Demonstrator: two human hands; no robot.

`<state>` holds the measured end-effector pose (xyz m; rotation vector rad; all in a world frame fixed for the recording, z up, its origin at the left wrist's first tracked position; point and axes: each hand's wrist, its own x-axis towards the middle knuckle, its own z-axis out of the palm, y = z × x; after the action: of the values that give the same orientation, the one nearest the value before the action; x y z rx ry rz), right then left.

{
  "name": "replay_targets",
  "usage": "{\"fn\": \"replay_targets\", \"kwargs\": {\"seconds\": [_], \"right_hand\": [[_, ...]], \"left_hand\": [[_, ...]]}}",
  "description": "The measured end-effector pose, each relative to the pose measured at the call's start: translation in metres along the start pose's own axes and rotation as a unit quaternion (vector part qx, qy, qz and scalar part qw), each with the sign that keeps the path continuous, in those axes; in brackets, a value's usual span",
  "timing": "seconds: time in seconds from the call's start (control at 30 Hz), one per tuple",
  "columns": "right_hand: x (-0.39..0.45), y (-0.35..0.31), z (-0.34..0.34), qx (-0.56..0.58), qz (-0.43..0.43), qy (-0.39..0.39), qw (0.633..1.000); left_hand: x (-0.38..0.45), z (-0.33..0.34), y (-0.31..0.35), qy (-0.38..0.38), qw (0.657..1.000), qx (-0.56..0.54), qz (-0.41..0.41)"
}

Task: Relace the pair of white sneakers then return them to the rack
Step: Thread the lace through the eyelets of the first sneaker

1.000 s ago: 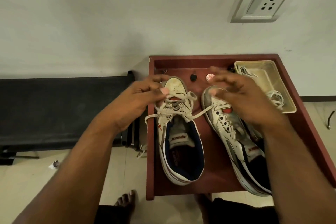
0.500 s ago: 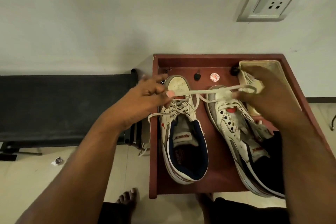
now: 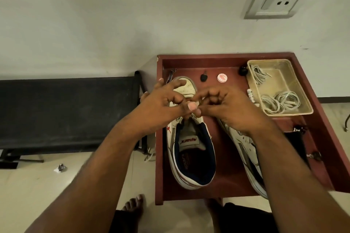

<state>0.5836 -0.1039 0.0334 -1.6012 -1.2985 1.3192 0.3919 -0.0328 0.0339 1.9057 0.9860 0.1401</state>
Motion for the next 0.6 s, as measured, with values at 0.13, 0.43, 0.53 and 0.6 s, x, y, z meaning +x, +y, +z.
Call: {"fn": "replay_targets", "kwargs": {"seconds": [0.13,0.43,0.53,0.6], "right_hand": [[-0.01,0.006,-0.031,-0.045,0.026,0.106,0.993],[0.001,0.006,-0.009,0.005,0.014,0.042,0.999],[-0.001,0.005,-0.014,0.025,0.014,0.117,0.993],[-0.002,-0.003,-0.007,0.082,0.01,0.109,0.991]], "left_hand": [[0.001,-0.006,-0.011,0.048,0.999,0.0,-0.006],[0.01,0.009,-0.01,0.091,0.996,0.009,-0.009],[0.005,0.007,0.001,0.056,0.997,0.008,-0.043],[-0.002,0.014,0.015,-0.031,0.995,0.071,-0.069]]}}
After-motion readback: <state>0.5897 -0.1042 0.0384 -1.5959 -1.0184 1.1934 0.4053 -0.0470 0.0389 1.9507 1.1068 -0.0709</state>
